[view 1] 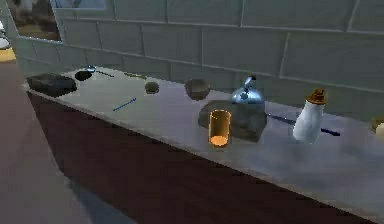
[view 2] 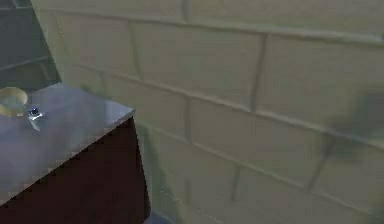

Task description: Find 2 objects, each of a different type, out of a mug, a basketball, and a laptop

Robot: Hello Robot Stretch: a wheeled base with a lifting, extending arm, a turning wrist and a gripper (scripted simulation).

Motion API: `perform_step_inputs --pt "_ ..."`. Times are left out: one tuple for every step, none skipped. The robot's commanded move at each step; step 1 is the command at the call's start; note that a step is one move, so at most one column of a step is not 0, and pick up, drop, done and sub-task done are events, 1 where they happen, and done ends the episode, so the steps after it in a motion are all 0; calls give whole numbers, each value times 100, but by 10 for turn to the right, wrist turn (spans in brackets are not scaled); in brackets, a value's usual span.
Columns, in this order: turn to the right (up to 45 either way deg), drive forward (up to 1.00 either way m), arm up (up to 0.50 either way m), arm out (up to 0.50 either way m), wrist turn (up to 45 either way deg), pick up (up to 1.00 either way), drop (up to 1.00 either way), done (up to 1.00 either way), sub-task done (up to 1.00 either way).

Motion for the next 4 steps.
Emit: perform_step_inputs --pt "300 0 0 0 0 0 0 0 0" --pt "0 15 0 0 0 0 0 0 0" --pt "180 0 0 0 0 0 0 0 0" --pt "0 0 0 0 0 0 0 0 100"
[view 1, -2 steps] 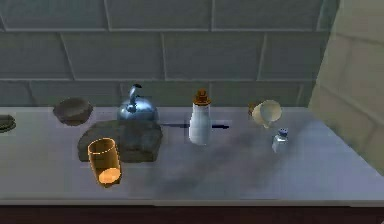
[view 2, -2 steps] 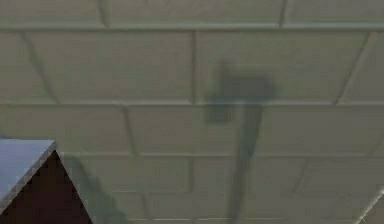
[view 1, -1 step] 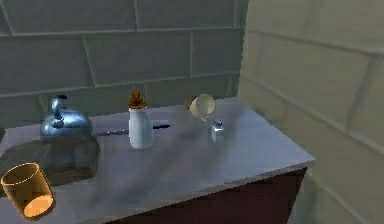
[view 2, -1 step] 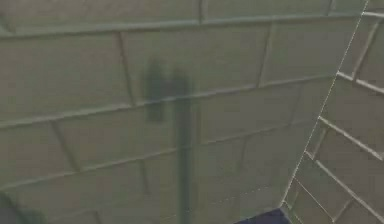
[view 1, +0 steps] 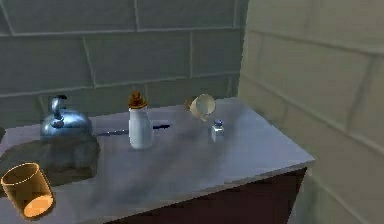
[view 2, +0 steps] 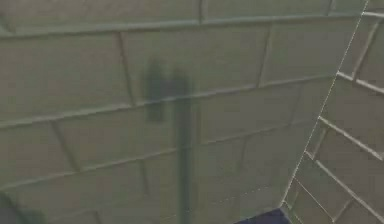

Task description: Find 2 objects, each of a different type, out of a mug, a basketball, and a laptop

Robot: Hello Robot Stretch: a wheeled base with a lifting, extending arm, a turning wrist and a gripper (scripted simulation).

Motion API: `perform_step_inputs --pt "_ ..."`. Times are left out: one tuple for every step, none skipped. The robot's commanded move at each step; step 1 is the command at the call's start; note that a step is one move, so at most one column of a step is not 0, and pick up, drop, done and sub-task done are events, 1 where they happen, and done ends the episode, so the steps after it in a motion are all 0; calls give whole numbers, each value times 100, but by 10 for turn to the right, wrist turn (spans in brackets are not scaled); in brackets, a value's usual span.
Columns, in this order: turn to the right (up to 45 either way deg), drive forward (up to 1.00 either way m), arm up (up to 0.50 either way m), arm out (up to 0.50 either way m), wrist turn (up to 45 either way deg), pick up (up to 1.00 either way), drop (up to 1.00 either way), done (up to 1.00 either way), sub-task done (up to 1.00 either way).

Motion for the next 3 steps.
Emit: perform_step_inputs --pt "-450 0 0 0 0 0 0 0 0" --pt "-450 0 0 0 0 0 0 0 0" --pt "-120 0 0 0 0 0 0 0 0"
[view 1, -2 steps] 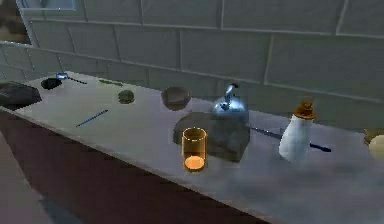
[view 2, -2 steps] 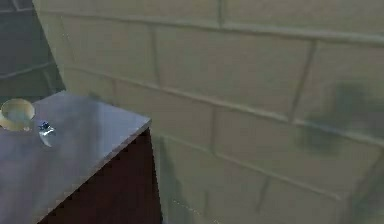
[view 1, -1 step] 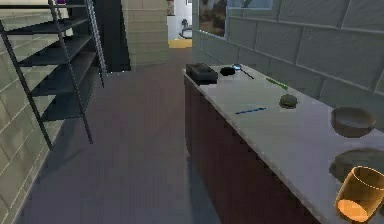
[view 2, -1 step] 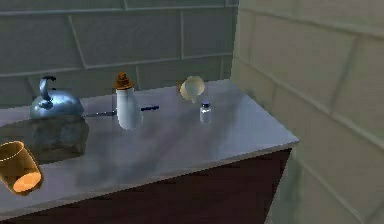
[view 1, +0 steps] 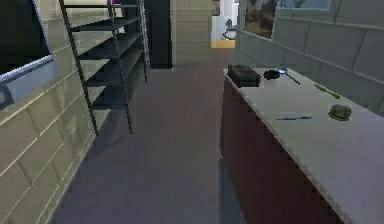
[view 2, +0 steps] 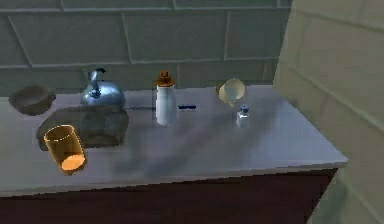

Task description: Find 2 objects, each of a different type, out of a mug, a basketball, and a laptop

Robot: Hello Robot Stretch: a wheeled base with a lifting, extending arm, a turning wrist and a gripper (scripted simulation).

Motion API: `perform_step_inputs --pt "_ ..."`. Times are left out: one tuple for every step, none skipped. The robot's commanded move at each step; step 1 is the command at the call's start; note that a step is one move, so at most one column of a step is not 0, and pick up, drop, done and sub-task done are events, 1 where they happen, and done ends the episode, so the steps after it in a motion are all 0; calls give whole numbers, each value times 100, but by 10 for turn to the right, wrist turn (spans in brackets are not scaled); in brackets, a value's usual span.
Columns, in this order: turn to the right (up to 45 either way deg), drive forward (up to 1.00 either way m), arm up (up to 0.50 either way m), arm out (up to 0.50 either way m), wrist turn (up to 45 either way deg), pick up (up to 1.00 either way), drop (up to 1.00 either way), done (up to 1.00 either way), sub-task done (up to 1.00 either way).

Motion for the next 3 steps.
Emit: perform_step_inputs --pt "0 100 0 0 0 0 0 0 0" --pt "-30 0 0 0 0 0 0 0 0" --pt "-30 0 0 0 0 0 0 0 0"
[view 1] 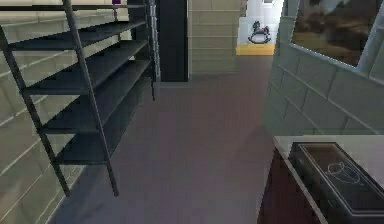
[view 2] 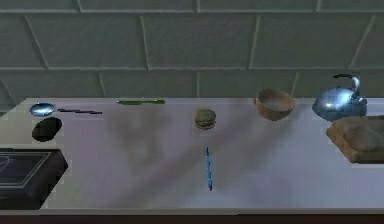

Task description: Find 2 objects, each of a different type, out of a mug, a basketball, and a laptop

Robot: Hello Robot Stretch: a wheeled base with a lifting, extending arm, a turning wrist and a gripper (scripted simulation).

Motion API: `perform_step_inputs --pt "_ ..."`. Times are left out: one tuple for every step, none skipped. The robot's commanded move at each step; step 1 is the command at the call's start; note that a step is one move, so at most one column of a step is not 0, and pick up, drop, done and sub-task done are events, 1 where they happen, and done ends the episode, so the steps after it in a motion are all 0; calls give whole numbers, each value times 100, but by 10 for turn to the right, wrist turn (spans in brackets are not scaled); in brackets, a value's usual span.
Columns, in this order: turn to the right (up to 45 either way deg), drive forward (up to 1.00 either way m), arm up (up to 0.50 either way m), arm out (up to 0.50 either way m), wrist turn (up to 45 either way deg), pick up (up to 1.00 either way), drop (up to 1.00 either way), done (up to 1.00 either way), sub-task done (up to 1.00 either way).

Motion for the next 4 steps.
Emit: perform_step_inputs --pt "0 95 0 0 0 0 0 0 0" --pt "-90 0 0 0 0 0 0 0 0" --pt "0 20 0 0 0 0 0 0 0" --pt "180 0 0 0 0 0 0 0 0"
